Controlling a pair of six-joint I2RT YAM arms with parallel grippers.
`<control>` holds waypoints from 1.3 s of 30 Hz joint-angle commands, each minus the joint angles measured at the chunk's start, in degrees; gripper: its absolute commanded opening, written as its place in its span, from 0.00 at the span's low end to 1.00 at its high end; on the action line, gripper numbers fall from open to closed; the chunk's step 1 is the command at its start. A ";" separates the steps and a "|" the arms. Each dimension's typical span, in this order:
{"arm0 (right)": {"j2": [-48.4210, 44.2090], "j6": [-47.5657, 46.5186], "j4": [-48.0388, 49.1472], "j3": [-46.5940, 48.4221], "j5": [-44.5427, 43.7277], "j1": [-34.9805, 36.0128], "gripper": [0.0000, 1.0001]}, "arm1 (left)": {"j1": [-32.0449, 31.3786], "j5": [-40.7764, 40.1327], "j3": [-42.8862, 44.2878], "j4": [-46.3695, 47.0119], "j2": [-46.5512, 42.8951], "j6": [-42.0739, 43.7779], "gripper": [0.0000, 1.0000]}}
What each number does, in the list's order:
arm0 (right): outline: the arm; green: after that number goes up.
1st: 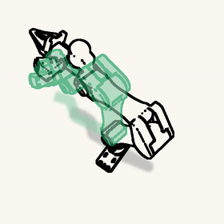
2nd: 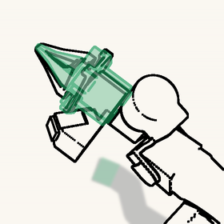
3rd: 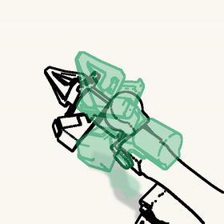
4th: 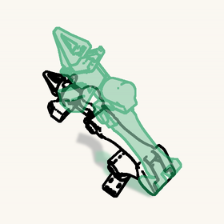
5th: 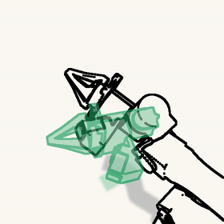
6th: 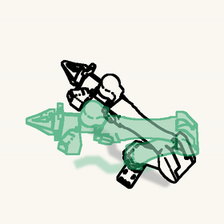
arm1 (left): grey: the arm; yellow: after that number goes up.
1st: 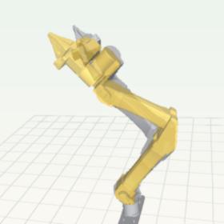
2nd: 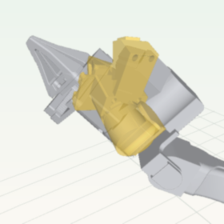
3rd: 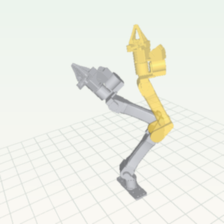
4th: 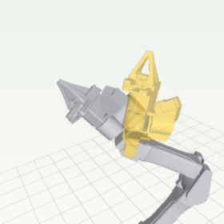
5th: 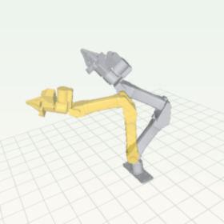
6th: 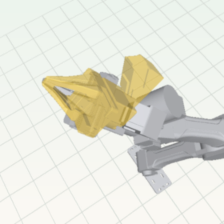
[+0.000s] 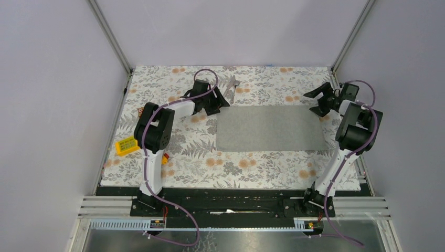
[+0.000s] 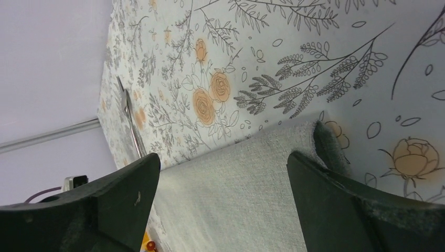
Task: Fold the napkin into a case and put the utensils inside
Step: Smooth out the rectangle-folded napkin at the center of the board.
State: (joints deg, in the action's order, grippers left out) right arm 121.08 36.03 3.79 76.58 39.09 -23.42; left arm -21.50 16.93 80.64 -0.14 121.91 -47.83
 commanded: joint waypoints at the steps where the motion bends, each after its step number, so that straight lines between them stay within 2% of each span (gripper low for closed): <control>1: -3.39 -3.90 -6.66 3.57 -2.50 0.22 0.97 | 0.82 0.65 2.63 -1.27 -0.83 1.14 0.70; 7: -5.57 -2.47 -6.82 4.39 1.88 1.04 0.97 | 0.06 6.82 4.15 3.05 -2.29 -3.20 0.70; 10: -4.15 -2.78 -6.37 4.41 1.88 0.93 0.97 | -0.30 7.19 5.09 3.52 -0.80 -3.85 0.70; 18: 2.80 1.80 1.67 5.62 2.53 0.07 0.97 | -0.15 3.70 4.36 3.69 3.87 -3.23 0.70; 25: 6.08 0.27 -0.29 6.80 0.86 -1.33 0.96 | -0.26 -2.56 2.54 0.35 4.14 -1.65 0.69; 28: 5.41 -1.93 -3.07 7.55 -0.17 -1.29 0.96 | -0.56 -4.35 2.58 -2.46 1.99 -0.26 0.69; 31: 3.21 -4.83 -8.26 8.81 -3.37 -0.40 0.96 | -1.80 -4.44 6.25 -8.14 -0.24 2.75 0.69; 35: -1.45 -8.00 -16.37 11.49 -12.64 2.23 0.98 | -4.62 -2.06 13.70 -17.41 -2.98 6.12 0.70; 39: -8.22 -6.75 -19.71 8.63 -17.70 4.51 0.99 | -8.36 0.87 8.67 -18.86 -7.67 6.14 0.70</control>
State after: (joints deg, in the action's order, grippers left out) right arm 122.30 31.29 -8.99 85.58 30.15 -21.39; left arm -26.15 15.70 91.15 -14.22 122.69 -44.29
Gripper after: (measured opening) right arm 0.987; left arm 0.703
